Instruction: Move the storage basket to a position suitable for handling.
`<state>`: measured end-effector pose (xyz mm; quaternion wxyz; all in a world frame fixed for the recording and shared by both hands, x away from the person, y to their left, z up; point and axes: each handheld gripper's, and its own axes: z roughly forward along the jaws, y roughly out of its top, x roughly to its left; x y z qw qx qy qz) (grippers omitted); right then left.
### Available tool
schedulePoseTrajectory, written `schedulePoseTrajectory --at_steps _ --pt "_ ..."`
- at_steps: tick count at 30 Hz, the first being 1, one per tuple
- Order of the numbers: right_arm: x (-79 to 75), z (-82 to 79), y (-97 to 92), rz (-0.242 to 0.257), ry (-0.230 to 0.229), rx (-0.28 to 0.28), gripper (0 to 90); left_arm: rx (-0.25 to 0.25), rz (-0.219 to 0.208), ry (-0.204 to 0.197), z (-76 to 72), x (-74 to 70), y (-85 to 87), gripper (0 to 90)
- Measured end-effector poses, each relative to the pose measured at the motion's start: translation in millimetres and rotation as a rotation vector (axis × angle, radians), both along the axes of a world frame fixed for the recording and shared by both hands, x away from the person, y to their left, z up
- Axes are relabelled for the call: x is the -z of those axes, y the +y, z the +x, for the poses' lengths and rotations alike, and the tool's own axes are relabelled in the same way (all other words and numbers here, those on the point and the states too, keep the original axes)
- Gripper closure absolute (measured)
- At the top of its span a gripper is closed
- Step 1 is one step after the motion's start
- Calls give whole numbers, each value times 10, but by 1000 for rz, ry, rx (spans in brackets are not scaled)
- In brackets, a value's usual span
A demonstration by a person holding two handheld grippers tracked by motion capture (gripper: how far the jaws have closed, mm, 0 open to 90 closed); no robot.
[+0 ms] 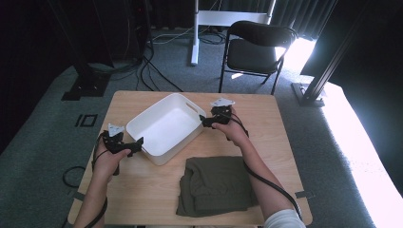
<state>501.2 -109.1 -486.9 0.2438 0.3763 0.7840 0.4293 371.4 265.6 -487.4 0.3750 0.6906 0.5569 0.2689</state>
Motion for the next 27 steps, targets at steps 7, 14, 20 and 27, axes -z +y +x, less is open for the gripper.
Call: schedulePoseTrajectory --at_steps 7,14,20,27 --pt "4 -86 -61 0 -2 -5 135 -10 4 -5 36 5 -4 9" --pt "18 -173 -122 13 -1 -7 136 -11 25 -6 84 -3 -15 9" --pt "25 -259 -168 21 3 -8 138 -13 23 -3 125 3 -12 9" --pt "43 -385 -224 38 4 -9 139 -12 29 1 183 9 -20 9"
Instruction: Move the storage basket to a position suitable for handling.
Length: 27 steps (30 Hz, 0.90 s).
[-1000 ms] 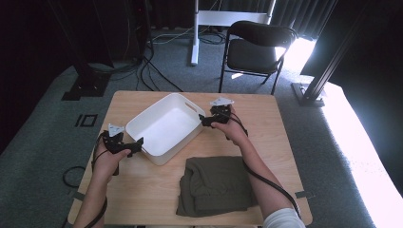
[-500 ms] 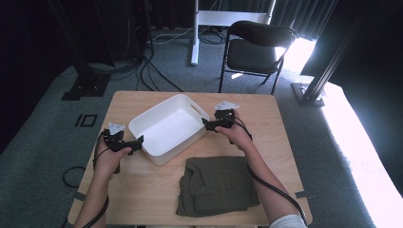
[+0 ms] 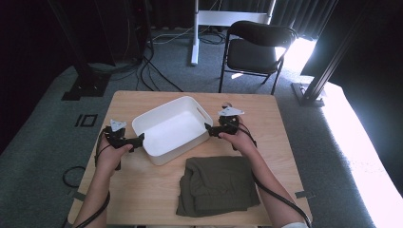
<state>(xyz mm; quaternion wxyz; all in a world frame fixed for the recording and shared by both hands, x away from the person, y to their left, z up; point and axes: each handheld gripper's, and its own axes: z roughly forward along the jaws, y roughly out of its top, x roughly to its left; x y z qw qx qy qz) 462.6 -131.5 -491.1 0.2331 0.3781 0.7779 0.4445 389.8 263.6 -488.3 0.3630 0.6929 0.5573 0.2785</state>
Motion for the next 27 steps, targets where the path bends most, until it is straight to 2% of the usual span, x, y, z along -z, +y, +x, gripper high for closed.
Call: schedulePoseTrajectory --at_steps 11,18,22,27 --pt "11 -184 -43 -1 -15 -5 142 4 7 7 105 26 -13 9" --pt "25 -310 -47 8 -14 -8 147 3 28 21 184 40 -26 9" --pt "37 -374 -58 19 -14 -9 147 -3 21 22 214 52 -24 9" --pt "30 -465 -41 9 -19 -18 147 -7 29 22 244 60 -23 9"
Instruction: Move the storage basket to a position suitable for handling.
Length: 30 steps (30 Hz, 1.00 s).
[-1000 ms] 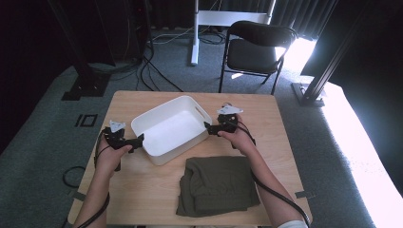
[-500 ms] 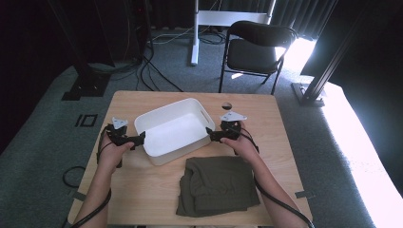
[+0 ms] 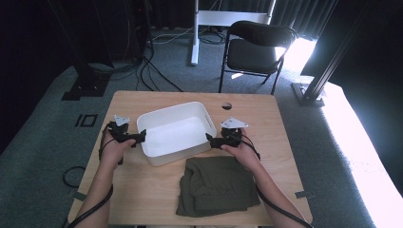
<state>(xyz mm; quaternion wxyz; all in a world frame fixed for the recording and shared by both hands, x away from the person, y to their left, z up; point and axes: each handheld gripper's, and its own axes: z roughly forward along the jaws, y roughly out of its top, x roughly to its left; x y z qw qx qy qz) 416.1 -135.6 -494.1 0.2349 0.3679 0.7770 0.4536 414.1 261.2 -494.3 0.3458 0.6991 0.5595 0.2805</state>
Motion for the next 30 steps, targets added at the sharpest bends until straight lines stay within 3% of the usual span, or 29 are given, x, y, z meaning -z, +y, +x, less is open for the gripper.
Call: schedulePoseTrajectory --at_steps 7,8,12,15,19,20,21,24,27,28,29,30 --pt "4 -10 6 21 19 8 146 0 2 8 -6 -1 -15 36" --pt "-21 16 2 52 19 19 146 3 -25 -7 -75 -55 -27 48" --pt "-105 78 9 86 -1 42 148 10 -33 -24 -158 -101 -51 50" --pt "-176 169 40 81 -25 77 222 30 -29 -37 -251 -132 -94 70" --pt "-193 278 78 87 -13 99 260 41 -10 -48 -315 -137 -133 155" --pt "-187 314 92 80 -9 106 285 34 -13 -54 -327 -133 -143 155" --pt "-144 411 131 64 17 134 338 37 0 -56 -332 -128 -149 212" --pt "-106 461 157 59 30 140 374 23 9 -60 -345 -106 -171 237" --pt "-51 505 200 50 51 140 440 10 0 -49 -350 -66 -190 298" --pt "-38 518 229 60 70 152 479 17 -6 -44 -349 -48 -187 359" --pt "-38 518 229 60 70 152 479 11 -50 -38 -343 -30 -187 359" --pt "-40 517 244 54 72 156 511 9 -68 -28 -338 -14 -189 386"
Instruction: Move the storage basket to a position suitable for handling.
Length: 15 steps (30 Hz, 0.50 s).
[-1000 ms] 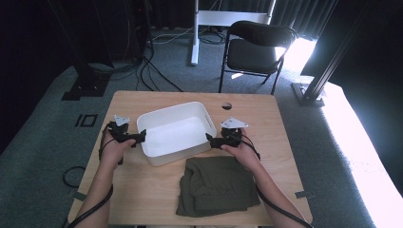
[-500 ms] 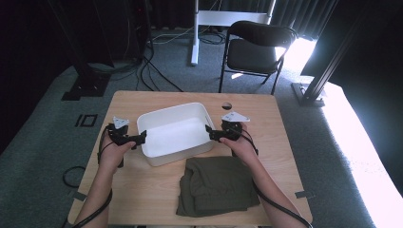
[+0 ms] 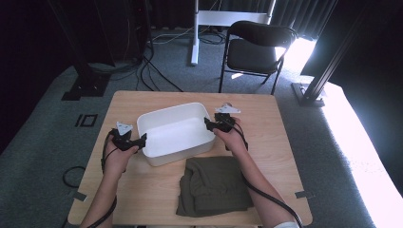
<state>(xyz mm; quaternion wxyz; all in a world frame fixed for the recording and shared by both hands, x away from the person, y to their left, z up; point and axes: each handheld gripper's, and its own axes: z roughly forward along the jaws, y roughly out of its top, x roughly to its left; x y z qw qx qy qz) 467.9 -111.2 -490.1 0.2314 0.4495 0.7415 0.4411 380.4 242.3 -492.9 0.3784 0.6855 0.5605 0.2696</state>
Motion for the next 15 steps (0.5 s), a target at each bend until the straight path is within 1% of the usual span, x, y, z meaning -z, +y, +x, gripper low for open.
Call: schedulePoseTrajectory --at_steps 1,2,3,4,5,6,7,8,9,10,11,12,13,14,15 --pt "0 -3 39 -25 3 1 536 0 15 10 14 36 -14 401" --pt "0 -3 39 -25 3 1 536 0 15 10 14 36 -14 412" --pt "1 -5 60 -34 6 -5 564 4 12 11 22 53 -23 412" --pt "2 -4 77 -39 16 -9 577 3 -3 20 28 61 -33 418" --pt "7 -1 102 -44 19 5 647 6 -13 29 31 61 -46 487" --pt "7 -1 102 -44 19 5 647 0 -14 30 29 57 -64 487" --pt "11 2 109 -39 24 14 677 -6 -5 24 28 52 -81 519" --pt "18 4 115 -29 31 21 705 -12 -4 21 25 44 -99 568" --pt "27 7 118 -15 40 30 736 -22 7 22 23 37 -116 617" --pt "30 10 122 -8 54 37 758 -27 22 23 24 31 -132 626" --pt "25 7 140 -21 57 54 801 -32 33 24 25 25 -142 645" --pt "25 7 140 -21 57 54 801 -37 43 26 24 16 -147 645" --pt "14 8 142 -27 57 72 835 -42 49 26 25 14 -159 654" --pt "14 8 142 -27 57 72 835 -49 52 25 25 14 -168 654" --pt "16 12 136 -12 70 86 850 -56 50 25 25 16 -175 663"
